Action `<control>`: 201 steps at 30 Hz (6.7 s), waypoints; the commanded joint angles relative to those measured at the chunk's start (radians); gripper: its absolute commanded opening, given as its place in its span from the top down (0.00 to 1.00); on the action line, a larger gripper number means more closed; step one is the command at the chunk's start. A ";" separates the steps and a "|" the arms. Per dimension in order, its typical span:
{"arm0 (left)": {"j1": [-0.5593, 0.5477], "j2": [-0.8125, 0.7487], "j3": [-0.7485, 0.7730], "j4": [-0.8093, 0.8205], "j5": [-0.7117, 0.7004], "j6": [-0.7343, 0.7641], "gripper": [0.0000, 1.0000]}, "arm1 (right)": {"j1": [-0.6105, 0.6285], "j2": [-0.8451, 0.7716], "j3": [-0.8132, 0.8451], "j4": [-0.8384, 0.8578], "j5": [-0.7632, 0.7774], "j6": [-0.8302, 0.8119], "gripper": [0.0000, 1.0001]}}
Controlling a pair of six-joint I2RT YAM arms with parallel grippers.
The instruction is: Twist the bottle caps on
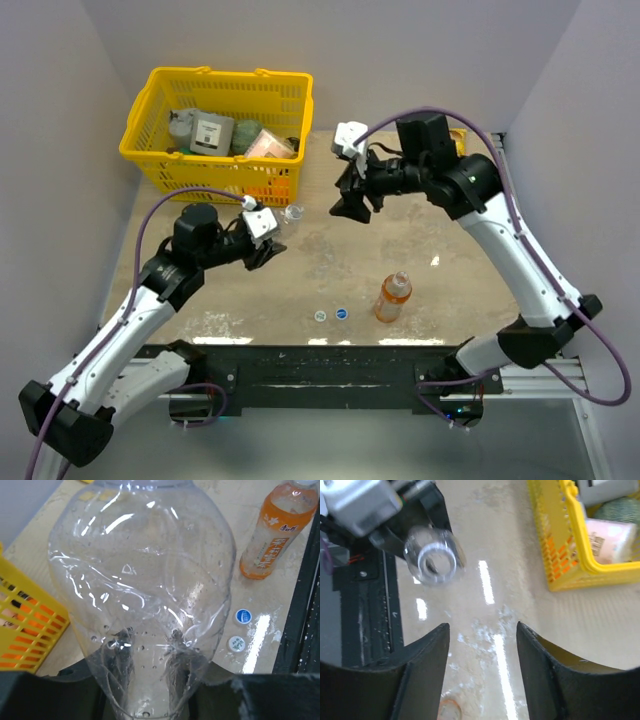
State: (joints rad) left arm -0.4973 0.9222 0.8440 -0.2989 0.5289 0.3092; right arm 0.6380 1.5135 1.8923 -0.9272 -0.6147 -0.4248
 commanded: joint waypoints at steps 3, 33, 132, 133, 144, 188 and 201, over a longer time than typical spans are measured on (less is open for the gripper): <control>0.060 -0.094 0.030 -0.135 -0.240 -0.043 0.86 | 0.122 -0.072 -0.146 -0.130 0.182 -0.182 0.36; 0.359 -0.183 0.132 -0.134 -0.374 -0.392 1.00 | 0.485 0.162 -0.664 0.108 0.538 -0.092 0.47; -0.001 0.153 0.529 -0.643 -0.185 0.639 1.00 | 0.261 -0.213 -0.308 0.363 0.207 -0.189 1.00; -0.001 0.152 0.526 -0.632 -0.182 0.634 1.00 | 0.262 -0.210 -0.308 0.366 0.208 -0.187 1.00; 0.000 0.112 0.492 -0.600 -0.149 0.593 1.00 | 0.261 -0.205 -0.338 0.404 0.256 -0.141 1.00; -0.017 -0.088 0.170 0.029 -0.365 0.740 1.00 | 0.330 -0.092 -0.285 0.401 0.360 -0.052 1.00; -0.026 -0.106 0.109 0.164 -0.363 0.729 1.00 | 0.354 -0.064 -0.283 0.479 0.399 0.024 1.00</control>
State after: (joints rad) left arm -0.4934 0.8566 0.9722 -0.3862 0.0887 1.0504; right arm 0.9653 1.3926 1.5913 -0.4599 -0.1802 -0.4084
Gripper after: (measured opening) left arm 0.408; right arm 0.359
